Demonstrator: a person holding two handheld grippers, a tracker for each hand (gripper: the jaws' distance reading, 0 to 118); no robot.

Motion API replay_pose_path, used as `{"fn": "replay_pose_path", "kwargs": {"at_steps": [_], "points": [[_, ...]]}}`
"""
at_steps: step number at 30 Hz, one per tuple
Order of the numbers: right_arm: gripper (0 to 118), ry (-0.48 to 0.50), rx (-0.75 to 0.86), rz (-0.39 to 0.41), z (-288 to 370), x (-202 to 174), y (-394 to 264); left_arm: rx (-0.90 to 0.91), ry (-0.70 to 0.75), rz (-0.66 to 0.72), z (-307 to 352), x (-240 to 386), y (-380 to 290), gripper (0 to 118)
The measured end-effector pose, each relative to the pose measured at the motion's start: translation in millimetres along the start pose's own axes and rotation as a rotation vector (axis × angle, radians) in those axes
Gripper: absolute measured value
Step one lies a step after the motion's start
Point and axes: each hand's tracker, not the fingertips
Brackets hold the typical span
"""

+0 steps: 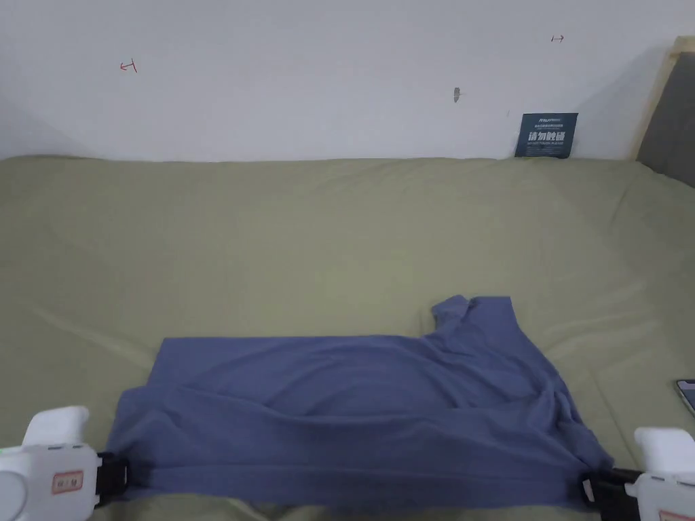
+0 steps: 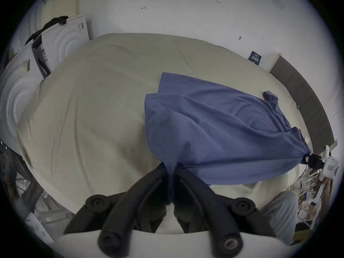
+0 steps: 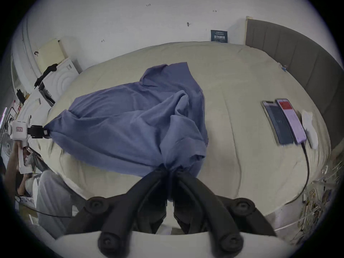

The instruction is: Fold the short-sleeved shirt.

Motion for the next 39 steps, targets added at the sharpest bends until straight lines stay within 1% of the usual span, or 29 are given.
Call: {"fn": "replay_pose_path", "kwargs": {"at_steps": [3,7,8,9,10,11,12,13,14,16,17,18,19,20,21,22,23,24,25,29,31,34,37,39], "points": [[7,0.000,-0.011,-0.012,3,-2,-15,-0.008,-0.003,0.007,3,-6,-17,4],[7,-0.005,-0.006,-0.038,1,-3,-17,-0.008,-0.012,0.027,-6,-14,-20,4],[12,-0.004,-0.004,-0.047,0,-3,-16,0.000,-0.017,0.039,-6,-15,-19,5],[31,0.001,-0.007,-0.050,1,-4,-14,0.005,-0.029,0.058,-6,-17,-18,12],[65,-0.005,-0.005,-0.050,2,-6,-14,0.005,-0.034,0.067,-6,-18,-18,38],[108,-0.018,-0.005,-0.054,3,-7,-12,0.017,-0.029,0.071,-5,-19,-18,91],[118,-0.026,0.001,-0.059,6,-8,-12,0.031,-0.032,0.065,-4,-20,-18,118],[118,-0.019,0.025,-0.068,12,-9,-12,0.053,-0.037,0.066,-1,-21,-19,117],[118,-0.006,0.074,-0.080,21,-8,-11,0.131,-0.042,0.082,2,-21,-16,116],[118,-0.012,0.084,-0.093,32,-11,-6,0.153,-0.037,0.103,7,-19,-13,116],[116,-0.008,0.124,-0.089,40,-15,-6,0.201,-0.049,0.105,12,-17,-12,115],[107,-0.011,0.159,-0.073,48,-19,-5,0.200,-0.053,0.096,39,-10,-16,114],[85,-0.022,0.195,-0.067,49,-26,-3,0.210,-0.054,0.085,50,-5,-17,108],[38,-0.029,0.242,-0.060,56,-31,-3,0.262,-0.051,0.067,61,1,-19,79],[8,-0.035,0.268,-0.051,62,-36,-2,0.294,-0.051,0.041,70,5,-21,53],[2,-0.044,0.284,-0.045,64,-39,-3,0.297,-0.053,0.015,78,12,-21,36],[2,-0.078,0.351,-0.062,69,-46,-1,0.281,-0.048,-0.024,80,18,-21,36],[2,-0.044,0.335,-0.051,72,-49,1,0.302,-0.020,-0.048,83,21,-22,0],[2,-0.027,0.323,-0.051,73,-51,4,0.297,-0.022,-0.077,84,24,-22,0],[2,-0.024,0.339,-0.037,71,-53,4,0.286,-0.025,-0.071,71,18,-15,0],[2,-0.017,0.337,-0.030,67,-53,6,0.281,-0.023,-0.074,67,25,-11,0],[2,0.013,0.334,-0.046,57,-49,10,0.240,-0.056,-0.041,53,24,6,0],[2,-0.005,0.319,-0.037,45,-52,15,0.240,-0.007,-0.065,32,25,33,0],[2,-0.005,0.297,-0.045,33,-50,19,0.213,0.006,-0.065,9,21,56,0]]}}
